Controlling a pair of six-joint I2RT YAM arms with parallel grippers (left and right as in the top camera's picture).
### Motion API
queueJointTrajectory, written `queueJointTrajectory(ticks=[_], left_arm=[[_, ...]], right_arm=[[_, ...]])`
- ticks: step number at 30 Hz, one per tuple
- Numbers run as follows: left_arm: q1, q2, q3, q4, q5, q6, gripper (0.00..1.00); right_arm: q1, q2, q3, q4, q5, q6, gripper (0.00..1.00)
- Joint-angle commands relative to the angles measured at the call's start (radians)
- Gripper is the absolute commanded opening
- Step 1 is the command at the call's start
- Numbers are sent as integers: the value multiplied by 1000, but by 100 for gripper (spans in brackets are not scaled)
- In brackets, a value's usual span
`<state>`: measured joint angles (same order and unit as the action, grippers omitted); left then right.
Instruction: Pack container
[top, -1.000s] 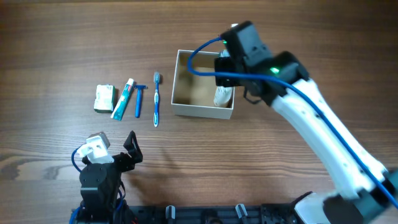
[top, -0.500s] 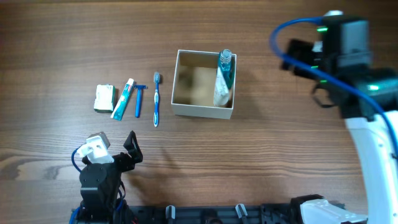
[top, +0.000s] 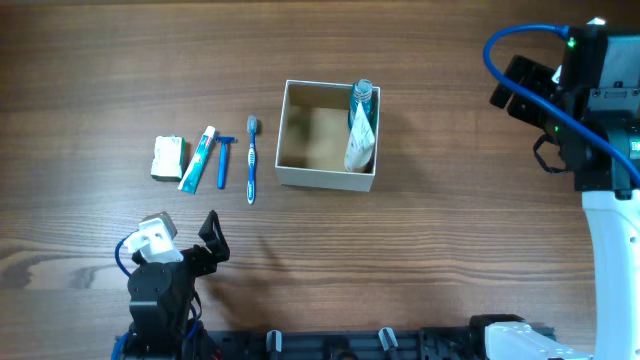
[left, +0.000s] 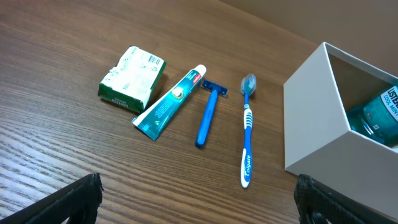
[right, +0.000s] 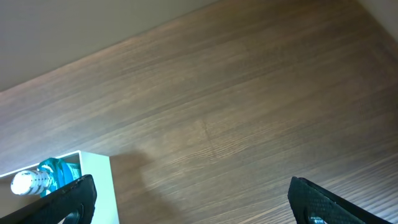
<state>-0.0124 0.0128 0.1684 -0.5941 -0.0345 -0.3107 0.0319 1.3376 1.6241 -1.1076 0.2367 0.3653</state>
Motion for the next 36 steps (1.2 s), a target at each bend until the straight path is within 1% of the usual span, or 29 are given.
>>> queueJointTrajectory(ticks=[1, 4, 7, 9, 12, 17, 20, 26, 31, 34, 36], left_arm=[[7, -9, -13, -1, 19, 12, 100], [7, -9, -14, 0, 1, 13, 100], [7, -9, -13, 13, -97, 19, 100], [7, -9, -13, 56, -112, 13, 100], [7, -9, -13, 66, -20, -59, 100], [7, -9, -13, 90, 200, -195, 100], [7, -9, -13, 89, 286, -195, 100], [7, 21, 7, 51, 328, -196, 100], [7, 160, 177, 51, 327, -220, 99], [7, 327, 350, 27, 260, -212, 99], [7, 435, 447, -14, 204, -173, 100]], right_arm=[[0, -6, 19, -4, -1, 2, 100], [0, -6, 19, -4, -1, 2, 100], [0, -6, 19, -4, -1, 2, 100], [0, -6, 19, -4, -1, 2, 100], [0, -6, 19, -4, -1, 2, 100], [0, -6, 19, -4, -1, 2, 100], [0, -6, 19, -4, -1, 2, 100], [0, -6, 19, -4, -1, 2, 100], [0, -6, 19, -4, -1, 2, 100], [0, -6, 19, -4, -1, 2, 100], [0, -6, 19, -4, -1, 2, 100]])
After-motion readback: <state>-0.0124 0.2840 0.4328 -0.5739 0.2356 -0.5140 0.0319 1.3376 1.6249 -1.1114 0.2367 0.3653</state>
